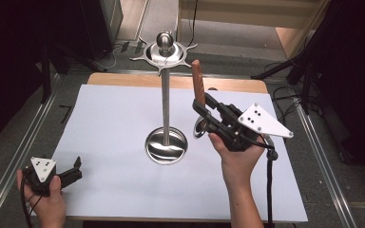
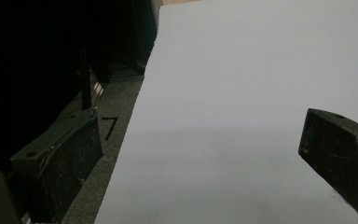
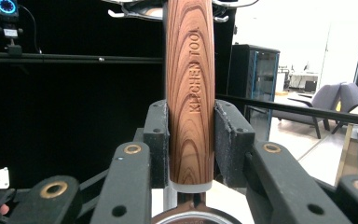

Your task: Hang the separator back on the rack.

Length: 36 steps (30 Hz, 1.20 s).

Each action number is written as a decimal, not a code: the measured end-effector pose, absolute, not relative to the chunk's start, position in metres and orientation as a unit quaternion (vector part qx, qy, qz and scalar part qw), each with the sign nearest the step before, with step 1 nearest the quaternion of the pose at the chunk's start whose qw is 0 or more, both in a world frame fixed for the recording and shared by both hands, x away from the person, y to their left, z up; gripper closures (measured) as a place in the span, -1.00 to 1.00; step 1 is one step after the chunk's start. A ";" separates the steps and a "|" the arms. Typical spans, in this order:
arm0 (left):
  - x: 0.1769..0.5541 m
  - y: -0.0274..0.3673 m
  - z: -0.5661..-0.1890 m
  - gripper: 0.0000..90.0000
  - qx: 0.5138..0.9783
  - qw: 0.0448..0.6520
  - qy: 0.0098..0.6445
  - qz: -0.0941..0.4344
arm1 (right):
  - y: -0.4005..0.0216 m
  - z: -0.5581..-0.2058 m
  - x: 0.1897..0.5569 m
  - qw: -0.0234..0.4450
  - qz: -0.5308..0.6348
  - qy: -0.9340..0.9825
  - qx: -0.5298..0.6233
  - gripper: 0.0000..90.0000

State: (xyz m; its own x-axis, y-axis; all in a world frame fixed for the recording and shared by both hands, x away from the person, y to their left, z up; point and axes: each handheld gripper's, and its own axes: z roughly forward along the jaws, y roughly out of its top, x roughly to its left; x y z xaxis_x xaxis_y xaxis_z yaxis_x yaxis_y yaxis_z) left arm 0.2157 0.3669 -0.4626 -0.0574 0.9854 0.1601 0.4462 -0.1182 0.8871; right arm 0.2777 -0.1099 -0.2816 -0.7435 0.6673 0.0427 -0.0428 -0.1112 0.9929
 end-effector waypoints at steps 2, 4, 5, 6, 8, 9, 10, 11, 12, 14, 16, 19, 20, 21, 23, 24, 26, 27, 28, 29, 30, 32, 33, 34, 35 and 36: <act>0.216 0.367 -0.463 -0.99 0.611 0.313 0.586 0.431 | -0.110 -0.282 0.278 0.255 0.701 0.617 0.252 0.56; 0.216 0.367 -0.463 -0.99 0.611 0.313 0.586 0.431 | -0.108 -0.282 0.279 0.257 0.702 0.615 0.250 0.56; 0.216 0.367 -0.463 -0.99 0.611 0.313 0.586 0.431 | -0.107 -0.283 0.280 0.257 0.703 0.615 0.250 0.56; 0.216 0.367 -0.463 -0.99 0.610 0.313 0.586 0.431 | -0.107 -0.283 0.279 0.256 0.701 0.616 0.252 0.56; 0.216 0.367 -0.463 -0.99 0.610 0.314 0.586 0.431 | -0.105 -0.283 0.280 0.253 0.701 0.617 0.252 0.56; 0.216 0.367 -0.463 -0.99 0.609 0.315 0.587 0.431 | -0.104 -0.283 0.280 0.254 0.700 0.618 0.252 0.56; 0.216 0.367 -0.463 -0.99 0.609 0.315 0.587 0.431 | -0.104 -0.283 0.280 0.253 0.701 0.618 0.252 0.56; 0.216 0.367 -0.463 -0.99 0.609 0.315 0.587 0.431 | -0.103 -0.284 0.281 0.253 0.701 0.618 0.251 0.56; 0.216 0.367 -0.463 -0.99 0.609 0.315 0.587 0.431 | -0.103 -0.284 0.281 0.253 0.701 0.618 0.252 0.56; 0.216 0.367 -0.463 -0.99 0.610 0.314 0.586 0.431 | -0.102 -0.284 0.281 0.251 0.701 0.618 0.253 0.56; 0.216 0.367 -0.463 -0.99 0.610 0.314 0.586 0.431 | -0.101 -0.285 0.282 0.252 0.701 0.618 0.252 0.56; 0.216 0.367 -0.463 -0.99 0.609 0.315 0.587 0.431 | -0.100 -0.287 0.282 0.250 0.701 0.618 0.255 0.56; 0.216 0.367 -0.463 -0.99 0.609 0.315 0.587 0.431 | -0.100 -0.287 0.282 0.250 0.701 0.618 0.255 0.56; 0.216 0.367 -0.463 -0.99 0.609 0.315 0.587 0.431 | -0.100 -0.288 0.283 0.250 0.701 0.619 0.253 0.56; 0.216 0.367 -0.463 -0.99 0.609 0.315 0.587 0.430 | -0.100 -0.288 0.283 0.252 0.701 0.618 0.251 0.56; 0.216 0.367 -0.463 -0.99 0.609 0.315 0.587 0.430 | -0.100 -0.288 0.283 0.252 0.701 0.618 0.251 0.56; 0.216 0.367 -0.463 -0.99 0.609 0.316 0.587 0.431 | -0.099 -0.289 0.284 0.253 0.703 0.616 0.249 0.56; 0.216 0.367 -0.463 -0.99 0.609 0.316 0.587 0.431 | -0.099 -0.289 0.284 0.253 0.703 0.616 0.249 0.56; 0.216 0.367 -0.463 -0.99 0.609 0.315 0.586 0.431 | -0.099 -0.290 0.285 0.253 0.704 0.615 0.248 0.56; 0.216 0.367 -0.463 -0.99 0.609 0.316 0.586 0.431 | -0.100 -0.290 0.285 0.248 0.705 0.616 0.248 0.55; 0.216 0.367 -0.463 -0.99 0.609 0.316 0.586 0.431 | -0.100 -0.290 0.285 0.248 0.705 0.616 0.248 0.55; 0.216 0.367 -0.463 -0.99 0.609 0.316 0.587 0.431 | -0.099 -0.292 0.287 0.244 0.708 0.615 0.246 0.51; 0.216 0.367 -0.463 -0.99 0.609 0.316 0.587 0.430 | -0.099 -0.293 0.288 0.228 0.701 0.628 0.248 0.33; 0.216 0.367 -0.463 -0.99 0.609 0.315 0.587 0.430 | -0.098 -0.294 0.289 0.224 0.700 0.631 0.247 0.27; 0.216 0.367 -0.463 -0.99 0.609 0.315 0.587 0.431 | -0.098 -0.295 0.290 0.220 0.699 0.635 0.245 0.16; 0.216 0.367 -0.463 -0.99 0.610 0.315 0.586 0.431 | -0.098 -0.296 0.289 0.221 0.694 0.639 0.246 0.05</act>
State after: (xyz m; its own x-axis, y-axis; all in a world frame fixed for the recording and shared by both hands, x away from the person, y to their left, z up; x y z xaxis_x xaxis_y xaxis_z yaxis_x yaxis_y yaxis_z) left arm 0.2158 0.3669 -0.4628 -0.0586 0.9861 0.1557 0.4438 -0.1140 0.8888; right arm 0.2893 -0.0979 -0.2962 -0.7808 0.6221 0.0587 0.0069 -0.0854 0.9963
